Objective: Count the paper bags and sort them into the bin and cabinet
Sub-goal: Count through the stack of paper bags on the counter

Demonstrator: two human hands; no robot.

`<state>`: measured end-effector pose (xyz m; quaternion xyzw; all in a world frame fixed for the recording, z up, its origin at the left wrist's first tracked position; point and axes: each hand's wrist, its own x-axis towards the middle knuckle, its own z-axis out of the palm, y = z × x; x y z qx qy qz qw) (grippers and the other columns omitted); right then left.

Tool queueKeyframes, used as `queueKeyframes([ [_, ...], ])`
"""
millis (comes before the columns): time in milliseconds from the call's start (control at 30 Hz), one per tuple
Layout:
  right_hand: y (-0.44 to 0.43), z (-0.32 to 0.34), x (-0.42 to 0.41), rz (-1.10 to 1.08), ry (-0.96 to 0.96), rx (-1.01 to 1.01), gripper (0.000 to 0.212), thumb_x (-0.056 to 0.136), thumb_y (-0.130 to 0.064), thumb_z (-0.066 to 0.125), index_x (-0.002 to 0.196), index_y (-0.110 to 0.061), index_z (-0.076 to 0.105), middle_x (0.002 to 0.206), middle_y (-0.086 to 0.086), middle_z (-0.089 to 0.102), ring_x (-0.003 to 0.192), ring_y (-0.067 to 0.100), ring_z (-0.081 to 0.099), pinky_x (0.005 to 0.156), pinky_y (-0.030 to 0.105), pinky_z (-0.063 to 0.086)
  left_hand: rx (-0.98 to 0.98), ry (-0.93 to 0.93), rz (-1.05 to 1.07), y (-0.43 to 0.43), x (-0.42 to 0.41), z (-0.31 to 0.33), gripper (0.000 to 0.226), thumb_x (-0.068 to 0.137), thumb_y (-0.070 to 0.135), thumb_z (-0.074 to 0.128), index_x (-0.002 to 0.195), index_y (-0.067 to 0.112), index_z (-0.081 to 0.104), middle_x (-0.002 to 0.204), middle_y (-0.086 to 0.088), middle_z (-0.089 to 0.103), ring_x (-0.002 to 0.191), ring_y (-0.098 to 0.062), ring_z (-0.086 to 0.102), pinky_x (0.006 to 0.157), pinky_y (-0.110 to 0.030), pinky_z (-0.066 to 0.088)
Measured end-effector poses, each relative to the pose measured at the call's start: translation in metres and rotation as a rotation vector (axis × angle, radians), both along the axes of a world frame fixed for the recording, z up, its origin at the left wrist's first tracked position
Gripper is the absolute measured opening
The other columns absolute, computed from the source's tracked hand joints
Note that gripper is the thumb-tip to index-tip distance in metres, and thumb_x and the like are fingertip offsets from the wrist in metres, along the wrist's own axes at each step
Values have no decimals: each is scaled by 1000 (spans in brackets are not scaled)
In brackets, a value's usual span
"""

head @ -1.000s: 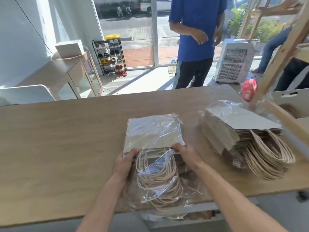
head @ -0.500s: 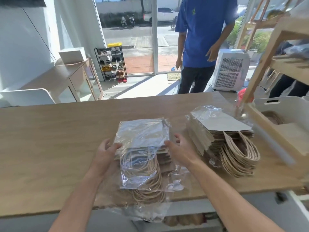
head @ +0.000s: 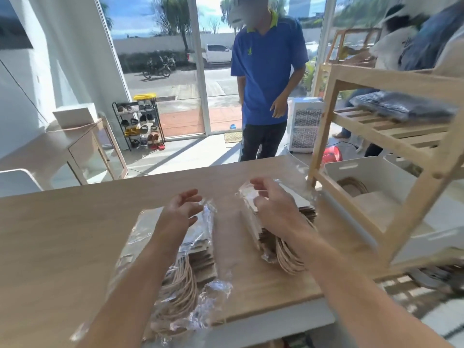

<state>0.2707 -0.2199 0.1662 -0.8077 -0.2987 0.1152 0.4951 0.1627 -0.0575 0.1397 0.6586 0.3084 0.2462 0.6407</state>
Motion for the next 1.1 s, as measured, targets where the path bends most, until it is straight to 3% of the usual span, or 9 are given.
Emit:
queueKeyframes([
  [133,-30,4,31,-88,-37,-23,42,93,-6,40,131,-21,51,131,-2,54,123,13,46,97,23,30,15,4,-127,-31,33,7,31,94,-2,47,114,16,61,117,-5,66,109,-20,62,100,-34,46],
  [333,-56,-12,68,-118,40,-143,40,96,-15,43,135,-17,47,137,4,52,126,19,46,103,32,35,236,136,-290,-73,82,5,36,95,3,44,119,24,61,119,5,64,118,-10,54,91,-19,39],
  [500,-66,-30,83,-100,63,-232,46,94,-25,50,138,-16,47,139,5,53,127,20,48,103,32,37,465,362,-294,-79,96,-5,37,94,19,50,130,25,58,136,1,58,126,-16,50,112,-40,35],
  [667,-76,-49,98,-70,151,-265,44,87,-45,55,125,-23,57,121,-2,63,109,17,57,75,27,40,584,509,-230,-84,96,-8,44,97,26,47,140,15,50,144,-5,51,133,-21,44,106,-29,32],
  [733,-78,-55,103,-64,180,-249,45,85,-53,55,119,-24,59,117,-1,65,106,18,58,74,29,40,648,598,-218,-84,95,-8,40,96,30,46,131,12,56,136,-8,55,124,-23,47,101,-31,35],
  [800,-79,-54,108,-46,214,-233,44,87,-55,55,119,-25,58,119,-1,64,105,19,57,79,30,41,686,642,-219,-83,95,-9,33,95,31,47,111,7,63,113,-11,61,105,-20,48,91,-33,39],
  [867,-78,-54,113,-30,284,-207,45,86,-60,52,121,-31,54,117,-2,61,97,21,61,75,31,44,679,645,-204,-79,95,-12,32,91,34,50,100,6,64,100,-9,63,98,-23,56,87,-35,47],
  [967,-73,-56,122,-18,421,-268,53,80,-73,45,97,-25,59,87,3,65,68,21,63,64,30,44,487,624,-213,-78,96,-13,26,90,36,52,98,13,60,98,-10,68,89,-28,69,74,-38,59],
  [1100,-65,-61,132,41,485,-331,50,84,-66,47,88,-17,61,77,6,62,68,21,57,62,28,44,186,611,-187,-76,98,-12,23,97,39,49,91,19,58,93,-4,66,81,-21,68,72,-32,56],
])
